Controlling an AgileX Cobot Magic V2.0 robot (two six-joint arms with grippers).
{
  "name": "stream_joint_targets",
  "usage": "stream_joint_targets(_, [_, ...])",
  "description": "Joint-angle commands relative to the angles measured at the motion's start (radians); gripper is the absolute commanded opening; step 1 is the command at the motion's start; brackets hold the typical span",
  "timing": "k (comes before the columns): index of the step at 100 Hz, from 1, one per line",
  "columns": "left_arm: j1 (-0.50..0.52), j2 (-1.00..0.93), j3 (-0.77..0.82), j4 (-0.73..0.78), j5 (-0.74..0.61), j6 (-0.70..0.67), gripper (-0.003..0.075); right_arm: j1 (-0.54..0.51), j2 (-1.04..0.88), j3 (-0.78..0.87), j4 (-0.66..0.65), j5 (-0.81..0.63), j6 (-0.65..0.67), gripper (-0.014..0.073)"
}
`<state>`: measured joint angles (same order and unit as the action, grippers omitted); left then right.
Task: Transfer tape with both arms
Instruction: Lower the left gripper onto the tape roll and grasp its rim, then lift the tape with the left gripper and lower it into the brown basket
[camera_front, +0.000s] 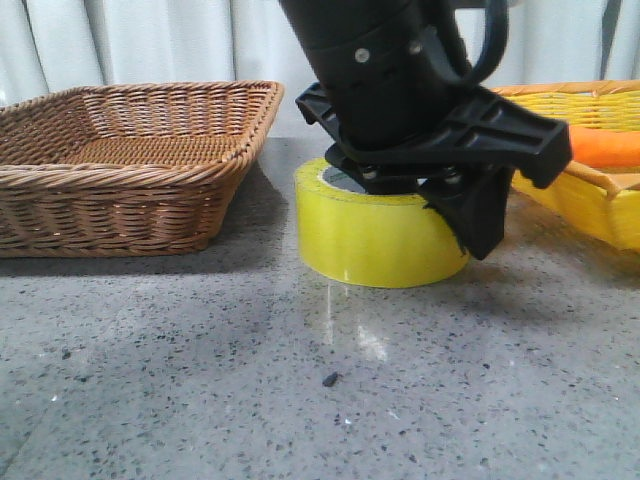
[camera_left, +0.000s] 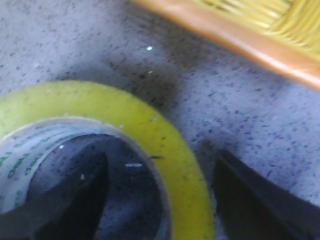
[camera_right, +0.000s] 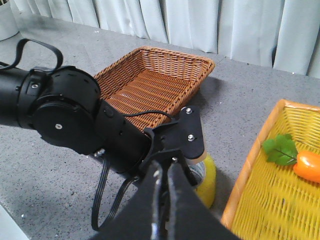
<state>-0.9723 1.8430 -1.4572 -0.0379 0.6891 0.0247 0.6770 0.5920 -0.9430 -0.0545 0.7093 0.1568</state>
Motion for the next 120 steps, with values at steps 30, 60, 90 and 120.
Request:
stream_joint_targets(30, [0.002, -0.049, -0.035, -0.002, -0.038, -0.003, 0.0098, -0.007, 0.0, -0.025, -0.013, -0.07, -0.003, -0.0074])
stream_joint_targets(60, [0.002, -0.074, -0.138, 0.004, 0.039, -0.002, -0.002, -0.007, 0.0, -0.025, -0.013, -0.067, -0.003, -0.0074])
stream_joint_targets(90, [0.061, -0.236, -0.268, 0.16, 0.127, -0.002, -0.002, -0.007, 0.0, -0.025, -0.013, -0.065, -0.003, -0.0074])
stream_joint_targets(120, [0.289, -0.296, -0.222, 0.126, 0.285, -0.011, -0.002, -0.007, 0.0, -0.025, -0.013, -0.065, -0.003, -0.0074])
